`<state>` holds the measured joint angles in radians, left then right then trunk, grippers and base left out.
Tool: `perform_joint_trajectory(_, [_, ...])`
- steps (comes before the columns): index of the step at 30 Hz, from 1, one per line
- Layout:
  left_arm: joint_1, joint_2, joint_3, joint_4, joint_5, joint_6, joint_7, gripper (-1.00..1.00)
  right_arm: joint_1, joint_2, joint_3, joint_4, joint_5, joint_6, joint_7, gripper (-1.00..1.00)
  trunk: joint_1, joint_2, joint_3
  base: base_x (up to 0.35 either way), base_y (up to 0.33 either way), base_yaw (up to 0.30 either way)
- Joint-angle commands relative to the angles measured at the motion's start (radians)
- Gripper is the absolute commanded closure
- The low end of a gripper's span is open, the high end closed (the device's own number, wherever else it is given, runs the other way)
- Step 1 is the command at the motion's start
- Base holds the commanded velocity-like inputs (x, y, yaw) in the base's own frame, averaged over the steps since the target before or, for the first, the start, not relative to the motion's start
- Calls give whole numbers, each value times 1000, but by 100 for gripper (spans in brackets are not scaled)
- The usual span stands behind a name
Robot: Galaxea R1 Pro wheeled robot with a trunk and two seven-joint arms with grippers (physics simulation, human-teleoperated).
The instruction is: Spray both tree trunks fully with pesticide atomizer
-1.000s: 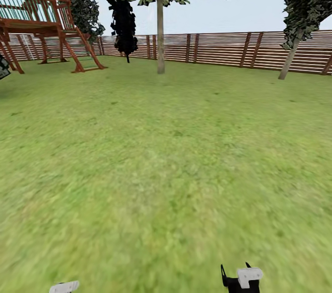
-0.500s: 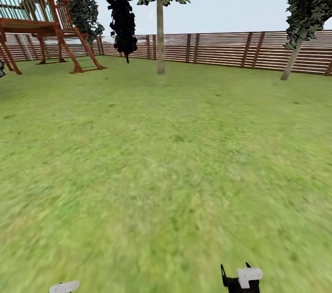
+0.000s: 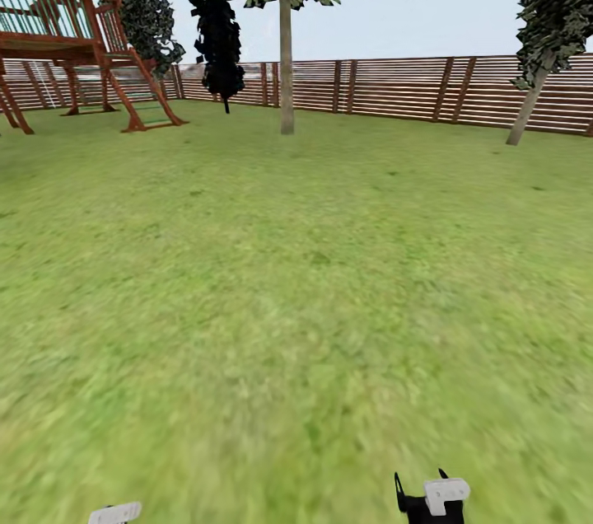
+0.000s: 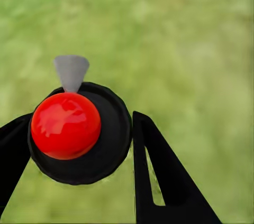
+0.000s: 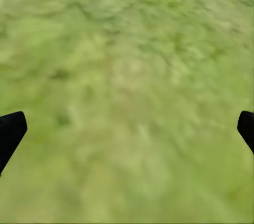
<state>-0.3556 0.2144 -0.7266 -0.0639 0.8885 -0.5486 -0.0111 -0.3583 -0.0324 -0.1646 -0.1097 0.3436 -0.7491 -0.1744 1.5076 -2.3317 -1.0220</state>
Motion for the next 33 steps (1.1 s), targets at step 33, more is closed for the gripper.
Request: perform_joint_trajectory(33, [0,0,-8,-1,10,-2,-1,100,-1,0,-6,0,9,-4,-7,-100,0,0,-1,338,0,0])
